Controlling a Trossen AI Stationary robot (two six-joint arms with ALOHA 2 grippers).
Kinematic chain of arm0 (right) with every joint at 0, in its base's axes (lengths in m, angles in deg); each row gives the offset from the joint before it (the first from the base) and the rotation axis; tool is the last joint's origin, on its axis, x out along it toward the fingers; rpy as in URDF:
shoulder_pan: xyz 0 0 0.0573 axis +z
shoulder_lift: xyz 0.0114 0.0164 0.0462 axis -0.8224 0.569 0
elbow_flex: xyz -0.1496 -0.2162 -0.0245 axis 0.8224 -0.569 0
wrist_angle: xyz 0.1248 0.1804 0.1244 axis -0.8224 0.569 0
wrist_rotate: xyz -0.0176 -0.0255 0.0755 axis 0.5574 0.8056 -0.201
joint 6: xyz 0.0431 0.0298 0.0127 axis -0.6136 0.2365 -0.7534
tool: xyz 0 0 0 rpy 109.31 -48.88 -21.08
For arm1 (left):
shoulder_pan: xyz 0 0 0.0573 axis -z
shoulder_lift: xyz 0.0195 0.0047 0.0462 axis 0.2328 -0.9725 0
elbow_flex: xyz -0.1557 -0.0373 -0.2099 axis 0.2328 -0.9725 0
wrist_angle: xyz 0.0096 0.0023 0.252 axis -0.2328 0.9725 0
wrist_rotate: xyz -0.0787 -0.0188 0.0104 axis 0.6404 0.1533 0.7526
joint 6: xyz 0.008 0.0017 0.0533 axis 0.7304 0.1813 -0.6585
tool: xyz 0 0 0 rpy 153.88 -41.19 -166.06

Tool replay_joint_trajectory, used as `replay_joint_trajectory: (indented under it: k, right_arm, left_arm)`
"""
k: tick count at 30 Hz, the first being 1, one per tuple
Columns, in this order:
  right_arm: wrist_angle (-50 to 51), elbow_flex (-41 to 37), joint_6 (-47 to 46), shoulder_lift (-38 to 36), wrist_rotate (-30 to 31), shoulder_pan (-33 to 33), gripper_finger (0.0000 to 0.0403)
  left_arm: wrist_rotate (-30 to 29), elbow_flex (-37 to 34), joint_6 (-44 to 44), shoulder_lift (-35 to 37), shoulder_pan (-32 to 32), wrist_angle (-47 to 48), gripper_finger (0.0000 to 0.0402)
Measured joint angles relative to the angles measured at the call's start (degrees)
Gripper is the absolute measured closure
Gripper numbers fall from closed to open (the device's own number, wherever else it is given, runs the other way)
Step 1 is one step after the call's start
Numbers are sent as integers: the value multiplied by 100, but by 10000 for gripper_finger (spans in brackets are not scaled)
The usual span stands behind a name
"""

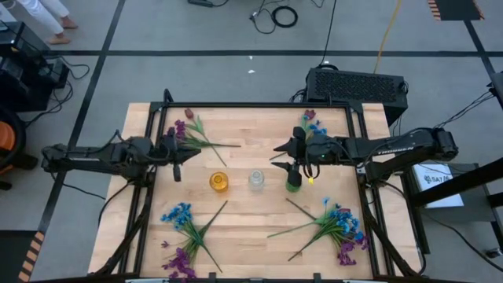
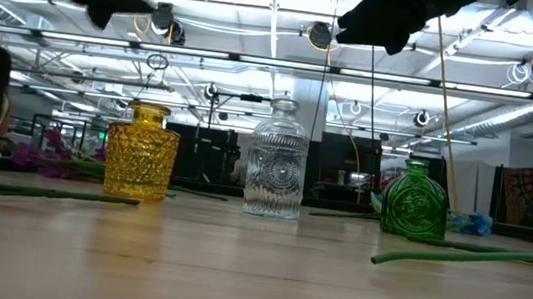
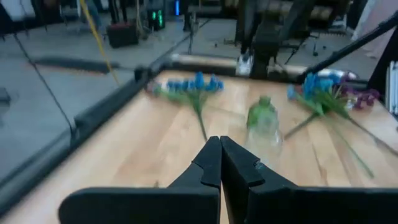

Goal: Sort flowers into vase by color
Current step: Put the top right red tulip into the transparent vase

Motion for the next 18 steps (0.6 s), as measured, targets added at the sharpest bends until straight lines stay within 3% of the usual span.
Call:
replay_joint_trajectory:
  k: [4,8,12,18]
  right_arm:
    - [20,0,-14,1,0,0,219]
    - [24,0,-12,0,0,-2,243]
    - [94,0,70,0,1,-2,261]
    - [268,0,-5,0,39,-2,268]
  left_arm:
    - [4,808,-471,-344,0,-588,400]
    - [-6,1840,-533,-833,-4,253,383]
    - [-16,2558,-520,-1396,-4,922,330]
    - [-164,2673,-513,-1944,-2,1259,226]
